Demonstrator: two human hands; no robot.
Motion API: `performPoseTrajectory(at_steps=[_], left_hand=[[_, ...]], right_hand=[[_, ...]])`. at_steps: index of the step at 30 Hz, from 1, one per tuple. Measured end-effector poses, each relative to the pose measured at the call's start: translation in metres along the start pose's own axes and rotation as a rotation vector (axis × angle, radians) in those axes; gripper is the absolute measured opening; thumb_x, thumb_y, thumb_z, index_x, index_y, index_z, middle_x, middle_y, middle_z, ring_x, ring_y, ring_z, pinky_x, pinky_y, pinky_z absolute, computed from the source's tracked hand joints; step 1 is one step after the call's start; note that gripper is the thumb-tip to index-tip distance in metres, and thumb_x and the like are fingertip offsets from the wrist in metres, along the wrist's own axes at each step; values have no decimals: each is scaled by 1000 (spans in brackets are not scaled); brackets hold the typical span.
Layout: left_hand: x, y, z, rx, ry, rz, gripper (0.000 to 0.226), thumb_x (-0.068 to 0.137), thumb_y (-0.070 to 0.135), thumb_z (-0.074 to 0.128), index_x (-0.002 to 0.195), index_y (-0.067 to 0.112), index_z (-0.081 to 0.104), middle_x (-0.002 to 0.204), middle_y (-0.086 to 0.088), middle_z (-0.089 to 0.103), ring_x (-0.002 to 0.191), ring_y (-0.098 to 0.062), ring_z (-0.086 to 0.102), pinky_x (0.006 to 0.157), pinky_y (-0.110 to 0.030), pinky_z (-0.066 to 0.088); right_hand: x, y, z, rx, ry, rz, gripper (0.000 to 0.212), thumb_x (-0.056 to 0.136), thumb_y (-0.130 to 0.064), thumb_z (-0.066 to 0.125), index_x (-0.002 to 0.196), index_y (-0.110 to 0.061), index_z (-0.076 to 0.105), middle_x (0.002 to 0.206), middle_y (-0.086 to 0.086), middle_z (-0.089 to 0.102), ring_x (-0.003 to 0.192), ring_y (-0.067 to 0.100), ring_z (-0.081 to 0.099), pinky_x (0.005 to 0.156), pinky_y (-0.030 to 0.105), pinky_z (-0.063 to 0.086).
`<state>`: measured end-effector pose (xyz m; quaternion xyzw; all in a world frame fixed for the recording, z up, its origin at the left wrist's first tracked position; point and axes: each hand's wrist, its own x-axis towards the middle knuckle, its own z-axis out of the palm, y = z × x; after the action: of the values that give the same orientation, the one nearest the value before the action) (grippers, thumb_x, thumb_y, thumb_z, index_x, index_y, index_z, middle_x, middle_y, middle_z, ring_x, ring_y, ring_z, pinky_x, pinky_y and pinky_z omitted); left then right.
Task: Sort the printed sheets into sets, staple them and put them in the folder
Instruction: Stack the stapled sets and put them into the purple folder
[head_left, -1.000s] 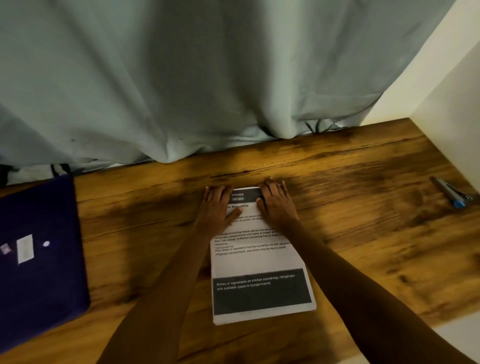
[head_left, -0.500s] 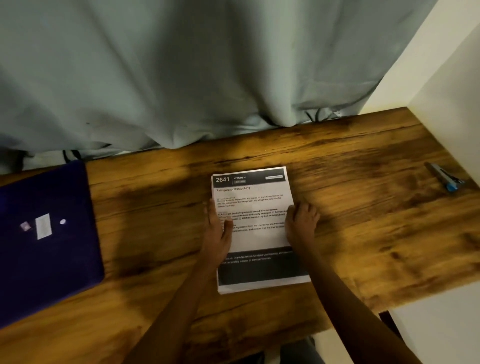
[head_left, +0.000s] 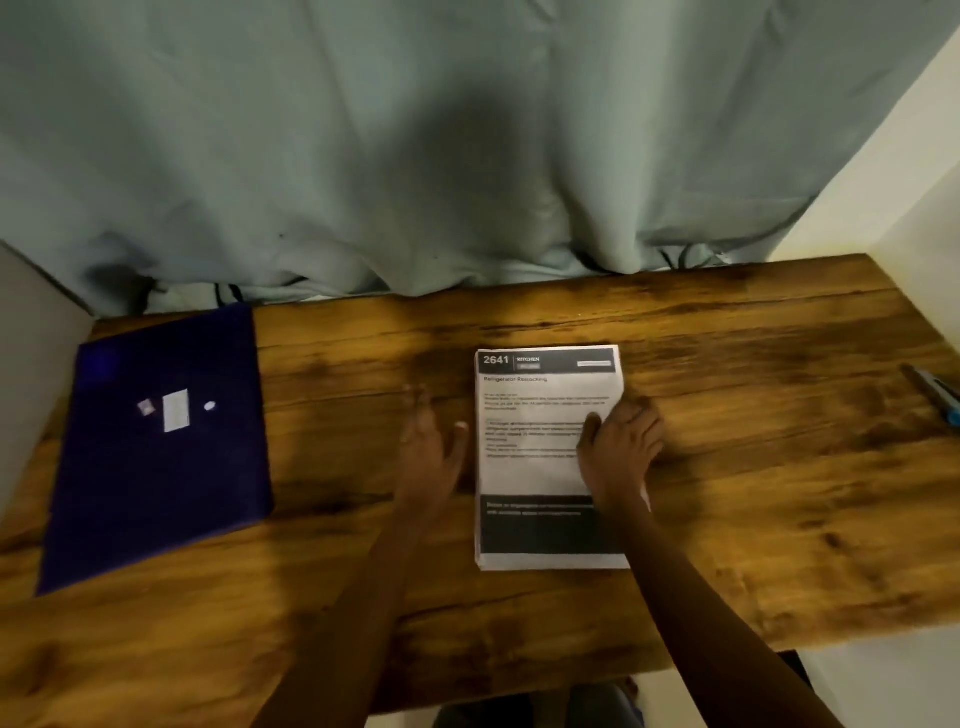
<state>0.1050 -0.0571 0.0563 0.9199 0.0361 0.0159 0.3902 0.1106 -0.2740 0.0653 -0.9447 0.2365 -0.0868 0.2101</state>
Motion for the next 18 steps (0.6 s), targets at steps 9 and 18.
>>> performPoseTrajectory(at_steps=[9, 18], left_hand=[[-19, -137, -126, 353, 284, -560, 79, 97, 46, 42, 151, -2, 9, 158, -23, 4, 146, -40, -1, 114, -55, -3], [-61, -141, -118, 405, 51, -559, 80, 97, 56, 32, 153, 7, 3, 161, -12, 2, 147, -33, 0, 117, -49, -2]], right_hand=[[-55, -100, 31, 104, -301, -558, 57, 93, -30, 56, 143, -11, 35, 146, 18, 27, 136, 33, 25, 111, 43, 27], [-108, -144, 57, 83, -520, -777, 50, 95, -34, 50, 139, -13, 39, 140, 10, 31, 129, 26, 30, 107, 37, 33]])
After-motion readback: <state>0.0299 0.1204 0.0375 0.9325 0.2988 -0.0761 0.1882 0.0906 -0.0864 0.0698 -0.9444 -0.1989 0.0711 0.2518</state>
